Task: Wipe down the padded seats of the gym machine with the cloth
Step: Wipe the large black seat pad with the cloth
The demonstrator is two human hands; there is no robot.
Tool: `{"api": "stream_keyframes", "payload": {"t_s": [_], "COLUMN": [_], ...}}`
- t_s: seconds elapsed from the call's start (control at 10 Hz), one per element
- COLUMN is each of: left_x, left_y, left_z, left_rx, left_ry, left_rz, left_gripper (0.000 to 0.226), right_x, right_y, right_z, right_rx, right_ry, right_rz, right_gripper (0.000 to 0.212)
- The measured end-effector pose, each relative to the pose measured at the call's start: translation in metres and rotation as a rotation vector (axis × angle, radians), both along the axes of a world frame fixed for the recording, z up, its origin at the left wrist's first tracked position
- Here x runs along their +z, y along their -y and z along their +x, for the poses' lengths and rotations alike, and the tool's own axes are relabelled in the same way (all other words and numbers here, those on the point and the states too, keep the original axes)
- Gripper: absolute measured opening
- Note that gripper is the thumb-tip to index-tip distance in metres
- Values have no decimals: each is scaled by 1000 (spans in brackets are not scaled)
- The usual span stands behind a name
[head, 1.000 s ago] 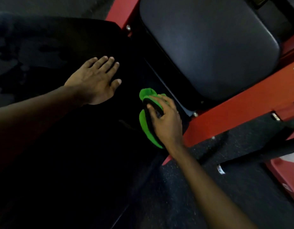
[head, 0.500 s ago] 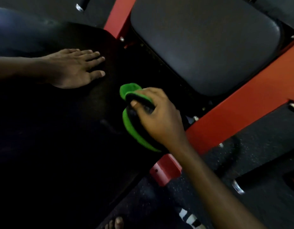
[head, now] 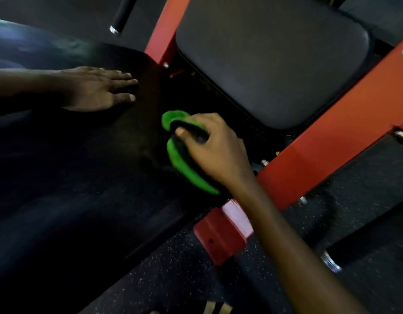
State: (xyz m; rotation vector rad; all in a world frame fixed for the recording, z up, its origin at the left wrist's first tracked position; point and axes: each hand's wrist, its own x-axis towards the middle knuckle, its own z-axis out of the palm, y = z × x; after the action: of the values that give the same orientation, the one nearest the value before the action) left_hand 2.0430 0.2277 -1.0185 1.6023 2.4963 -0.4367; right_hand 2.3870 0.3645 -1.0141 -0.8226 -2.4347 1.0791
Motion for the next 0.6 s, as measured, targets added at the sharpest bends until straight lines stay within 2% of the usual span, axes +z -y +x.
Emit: {"api": "stream_keyframes", "payload": {"t_s": [0.1,0.2,0.3,0.4,0.6], "left_x": [27,61,87,95,104], "left_y": [6,1,-1,5,29], "left_z": [41,88,119,132,172], "left_rx": [71,71,125,146,152], "left_ry": [57,43,47,85,182], "left_rz": [-17,17,56,82,51], "left_gripper": [65,59,53,50,65], "right_x": [-1,-8,-19,-13,29], "right_y": [32,-3,-34,-37,77], "right_z": [37,23,2,-4,58], "right_rx": [133,62,-63,-99,106], "right_ry": [-178,-188,24,83,-193], "right_rz": [-6,-113,-83,-50,-48], "right_gripper": [30,29,29,32,39]}}
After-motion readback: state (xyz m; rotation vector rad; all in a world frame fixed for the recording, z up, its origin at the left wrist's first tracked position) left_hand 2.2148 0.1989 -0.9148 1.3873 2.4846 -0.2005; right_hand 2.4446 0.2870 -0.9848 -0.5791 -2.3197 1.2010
